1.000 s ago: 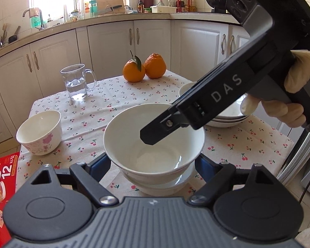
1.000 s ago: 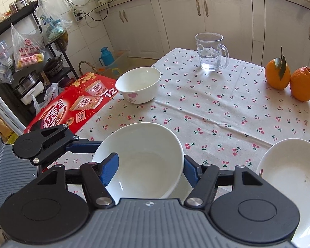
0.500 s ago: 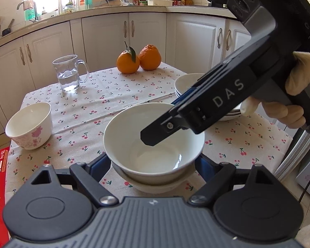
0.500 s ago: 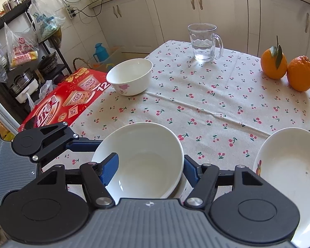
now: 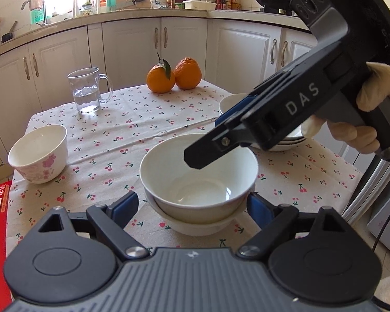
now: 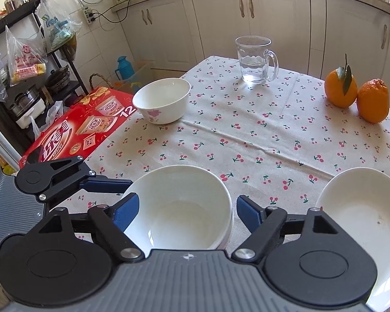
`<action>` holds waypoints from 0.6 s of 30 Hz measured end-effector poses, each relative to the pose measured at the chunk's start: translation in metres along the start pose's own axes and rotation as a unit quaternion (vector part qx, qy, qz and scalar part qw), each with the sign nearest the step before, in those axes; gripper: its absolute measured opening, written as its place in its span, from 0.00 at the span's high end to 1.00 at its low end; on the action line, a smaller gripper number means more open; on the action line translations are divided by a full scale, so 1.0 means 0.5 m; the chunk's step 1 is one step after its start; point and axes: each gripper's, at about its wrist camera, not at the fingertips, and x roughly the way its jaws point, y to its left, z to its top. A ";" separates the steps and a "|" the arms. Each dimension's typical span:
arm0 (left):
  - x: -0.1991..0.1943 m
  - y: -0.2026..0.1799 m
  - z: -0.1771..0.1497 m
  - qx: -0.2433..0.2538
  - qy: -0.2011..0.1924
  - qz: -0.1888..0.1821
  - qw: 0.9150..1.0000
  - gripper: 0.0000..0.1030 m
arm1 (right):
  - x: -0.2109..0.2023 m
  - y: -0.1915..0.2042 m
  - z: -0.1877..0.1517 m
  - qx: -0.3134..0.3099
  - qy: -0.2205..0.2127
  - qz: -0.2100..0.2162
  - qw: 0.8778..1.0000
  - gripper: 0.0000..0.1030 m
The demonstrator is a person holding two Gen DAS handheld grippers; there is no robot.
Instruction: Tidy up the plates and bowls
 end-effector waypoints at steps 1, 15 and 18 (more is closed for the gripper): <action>-0.007 0.003 -0.003 -0.002 -0.001 0.001 1.000 0.12 | -0.002 0.002 0.002 -0.001 -0.002 -0.002 1.000 0.13; -0.058 0.129 -0.036 -0.032 -0.018 0.076 0.996 0.12 | 0.026 0.084 0.057 -0.070 0.001 -0.029 0.997 0.00; -0.053 0.167 -0.038 -0.037 -0.021 0.095 0.995 0.12 | 0.046 0.100 0.081 -0.084 0.002 -0.030 0.996 0.00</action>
